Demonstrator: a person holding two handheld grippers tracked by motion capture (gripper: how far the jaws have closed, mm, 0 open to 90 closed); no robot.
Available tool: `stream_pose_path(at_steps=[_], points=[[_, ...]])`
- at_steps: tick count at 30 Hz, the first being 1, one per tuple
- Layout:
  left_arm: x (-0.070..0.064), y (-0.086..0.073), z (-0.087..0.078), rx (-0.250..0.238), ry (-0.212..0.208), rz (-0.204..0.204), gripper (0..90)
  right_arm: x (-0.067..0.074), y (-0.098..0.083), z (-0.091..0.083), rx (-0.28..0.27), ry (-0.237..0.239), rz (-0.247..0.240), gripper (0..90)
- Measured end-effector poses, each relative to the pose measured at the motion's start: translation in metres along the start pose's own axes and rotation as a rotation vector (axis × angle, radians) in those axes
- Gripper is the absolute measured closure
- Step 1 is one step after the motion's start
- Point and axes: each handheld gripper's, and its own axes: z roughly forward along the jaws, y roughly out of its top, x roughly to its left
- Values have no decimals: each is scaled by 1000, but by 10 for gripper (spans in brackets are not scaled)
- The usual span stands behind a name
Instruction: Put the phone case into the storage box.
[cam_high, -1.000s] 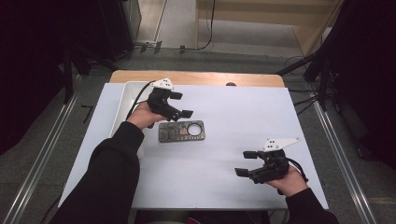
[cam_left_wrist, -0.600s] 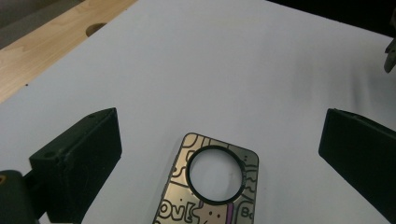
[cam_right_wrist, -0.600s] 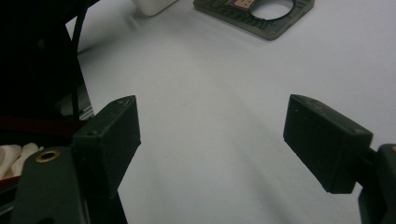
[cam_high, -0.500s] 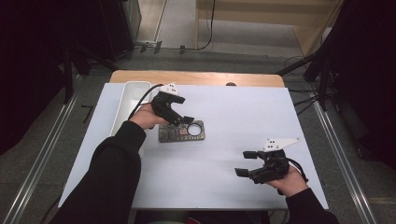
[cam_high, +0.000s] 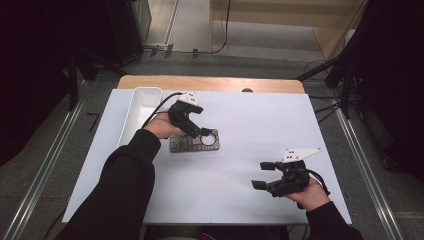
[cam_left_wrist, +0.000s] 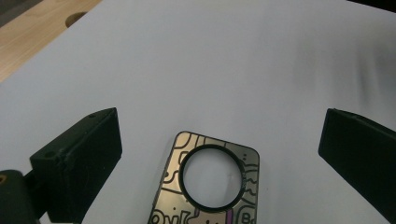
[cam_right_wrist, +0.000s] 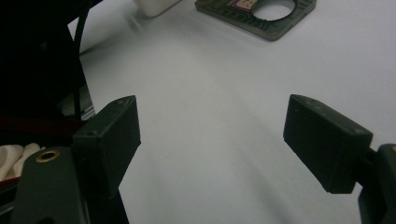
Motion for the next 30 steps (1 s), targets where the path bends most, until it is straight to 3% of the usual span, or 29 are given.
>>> stream_pose_path(at_steps=[5, 9, 13, 19, 30], points=[[0, -2, 7, 39, 12, 23, 0, 0, 0, 0, -1, 2, -3, 178], [1, -4, 11, 65, 14, 12, 0, 0, 0, 0, -1, 3, -1, 178], [3, -7, 14, 103, 37, 27, 0, 0, 0, 0, -1, 3, -2, 178], [1, -9, 20, 130, 30, 50, 0, 0, 0, 0, 0, 4, 0, 178], [1, -14, 30, 171, 7, 37, 0, 0, 0, 0, -1, 5, -2, 178]])
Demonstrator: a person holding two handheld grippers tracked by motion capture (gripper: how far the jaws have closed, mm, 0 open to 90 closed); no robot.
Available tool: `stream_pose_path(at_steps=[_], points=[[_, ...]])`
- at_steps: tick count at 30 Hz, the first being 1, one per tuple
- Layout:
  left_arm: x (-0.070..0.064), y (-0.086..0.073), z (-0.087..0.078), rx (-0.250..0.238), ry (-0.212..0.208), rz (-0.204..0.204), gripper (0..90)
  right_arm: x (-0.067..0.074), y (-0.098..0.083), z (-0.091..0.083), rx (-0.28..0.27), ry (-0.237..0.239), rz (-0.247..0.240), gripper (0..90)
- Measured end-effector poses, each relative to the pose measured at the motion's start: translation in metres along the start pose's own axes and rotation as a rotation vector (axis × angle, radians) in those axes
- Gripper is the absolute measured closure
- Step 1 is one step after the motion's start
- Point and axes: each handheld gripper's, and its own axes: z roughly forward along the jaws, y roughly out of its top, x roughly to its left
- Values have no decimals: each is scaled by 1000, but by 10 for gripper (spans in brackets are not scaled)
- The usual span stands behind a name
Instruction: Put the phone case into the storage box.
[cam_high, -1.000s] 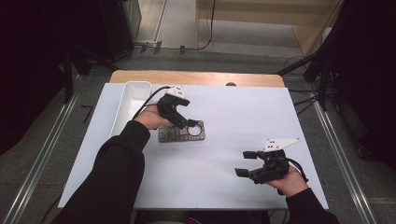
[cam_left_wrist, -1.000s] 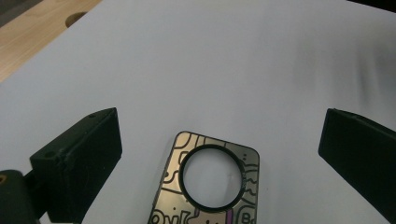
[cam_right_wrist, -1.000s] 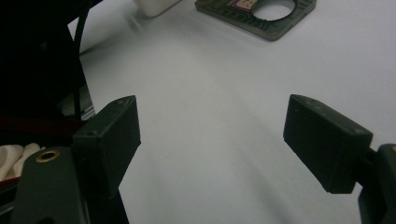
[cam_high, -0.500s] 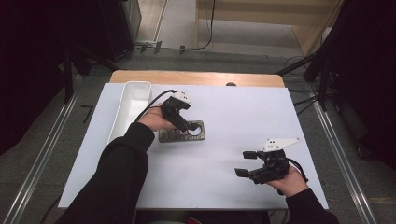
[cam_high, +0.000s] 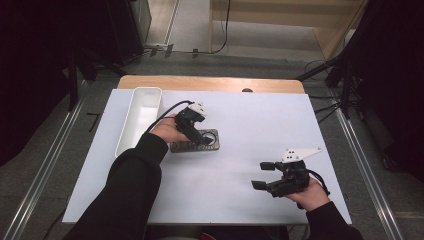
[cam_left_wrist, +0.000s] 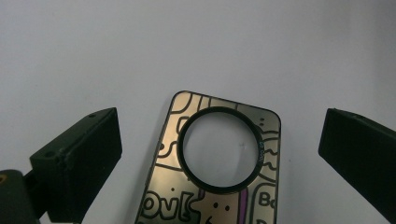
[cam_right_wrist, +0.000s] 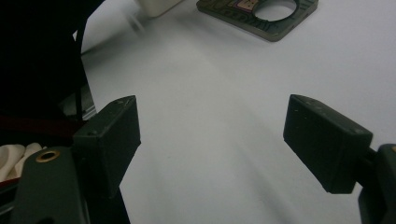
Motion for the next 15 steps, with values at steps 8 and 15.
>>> stream_pose_path(at_steps=[8, 15], points=[[1, -3, 7, 48, 20, 1, 0, 0, 0, 0, -1, 0, -1, 178], [-1, -4, 14, 63, 16, 7, 0, 0, 0, 0, -2, 3, -1, 178]])
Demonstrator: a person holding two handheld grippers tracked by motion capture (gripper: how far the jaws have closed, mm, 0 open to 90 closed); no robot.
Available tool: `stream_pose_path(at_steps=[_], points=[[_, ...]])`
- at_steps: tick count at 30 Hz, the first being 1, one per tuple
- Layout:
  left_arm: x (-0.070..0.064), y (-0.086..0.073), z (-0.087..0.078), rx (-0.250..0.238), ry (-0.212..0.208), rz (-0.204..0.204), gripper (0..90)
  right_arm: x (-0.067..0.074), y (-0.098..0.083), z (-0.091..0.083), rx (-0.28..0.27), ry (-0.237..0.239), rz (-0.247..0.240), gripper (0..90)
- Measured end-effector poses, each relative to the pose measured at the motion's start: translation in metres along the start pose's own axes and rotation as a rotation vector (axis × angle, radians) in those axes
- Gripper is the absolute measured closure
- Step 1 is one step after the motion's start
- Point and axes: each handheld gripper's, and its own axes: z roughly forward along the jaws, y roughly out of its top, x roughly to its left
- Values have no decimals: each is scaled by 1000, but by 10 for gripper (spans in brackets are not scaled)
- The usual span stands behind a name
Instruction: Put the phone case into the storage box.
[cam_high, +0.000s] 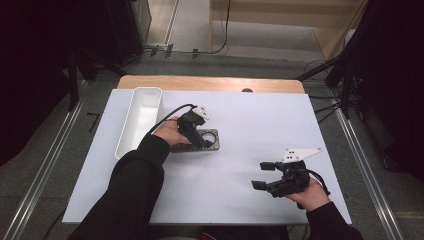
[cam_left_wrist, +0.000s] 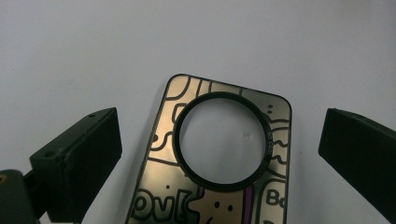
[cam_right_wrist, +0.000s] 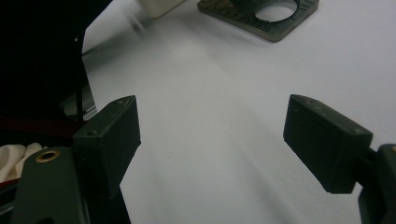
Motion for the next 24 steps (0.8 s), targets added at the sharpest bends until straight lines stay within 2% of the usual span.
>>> stream_pose_path(at_steps=[9, 12, 14, 18, 21, 23, 24], points=[[2, -2, 3, 16, 13, 4, 0, -1, 0, 0, -1, 0, 1, 178], [1, -4, 6, 37, 6, -5, 0, 0, 0, 0, 1, -1, 1, 178], [0, -4, 8, 56, 5, 6, 0, 0, 0, 0, -2, 0, -1, 178], [0, -4, 10, 64, 12, 11, 0, 0, 0, 0, -3, -2, -1, 178], [0, -6, 13, 98, 5, -9, 14, 0, 0, -1, -5, -1, 1, 178], [-2, -6, 15, 116, 13, 17, 23, 0, 0, -1, -5, -1, 2, 178], [-2, -6, 15, 115, 15, 17, 23, 0, 0, -1, -5, -1, 2, 178]])
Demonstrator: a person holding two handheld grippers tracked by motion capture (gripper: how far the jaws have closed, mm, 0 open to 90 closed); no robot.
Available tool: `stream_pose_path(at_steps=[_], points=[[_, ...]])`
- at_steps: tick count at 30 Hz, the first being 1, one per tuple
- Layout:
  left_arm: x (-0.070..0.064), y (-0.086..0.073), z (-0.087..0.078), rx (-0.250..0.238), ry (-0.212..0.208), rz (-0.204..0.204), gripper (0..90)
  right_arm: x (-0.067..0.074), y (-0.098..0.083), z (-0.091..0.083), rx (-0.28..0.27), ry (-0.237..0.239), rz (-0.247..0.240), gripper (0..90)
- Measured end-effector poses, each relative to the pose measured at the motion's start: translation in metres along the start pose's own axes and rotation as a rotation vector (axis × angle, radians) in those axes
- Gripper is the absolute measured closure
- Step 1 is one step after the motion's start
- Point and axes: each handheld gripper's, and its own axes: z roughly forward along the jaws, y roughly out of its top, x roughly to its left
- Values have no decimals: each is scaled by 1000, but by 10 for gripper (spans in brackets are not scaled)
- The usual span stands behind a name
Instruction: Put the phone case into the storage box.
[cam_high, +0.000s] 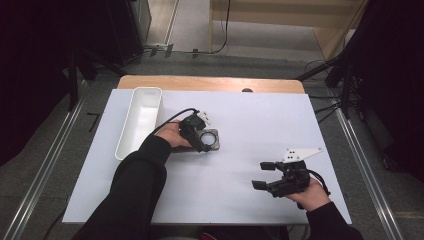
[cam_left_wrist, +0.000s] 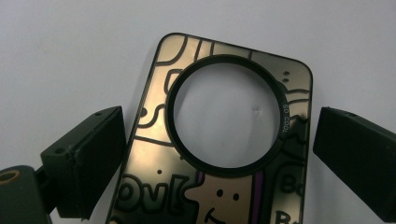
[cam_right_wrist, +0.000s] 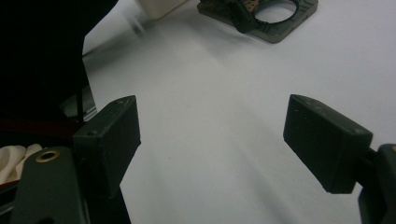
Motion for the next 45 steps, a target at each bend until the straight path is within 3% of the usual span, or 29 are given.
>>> stream_pose_path(at_steps=[7, 31, 45], points=[[-2, -2, 2, 13, 28, 52, 22, 0, 0, 0, 2, -1, 0, 178], [-4, -9, 1, -45, 44, 47, 40, 0, 0, 1, 6, -2, -1, 177], [-7, -7, -2, -28, 40, 49, 108, -2, -1, 3, 10, 2, 2, 178]])
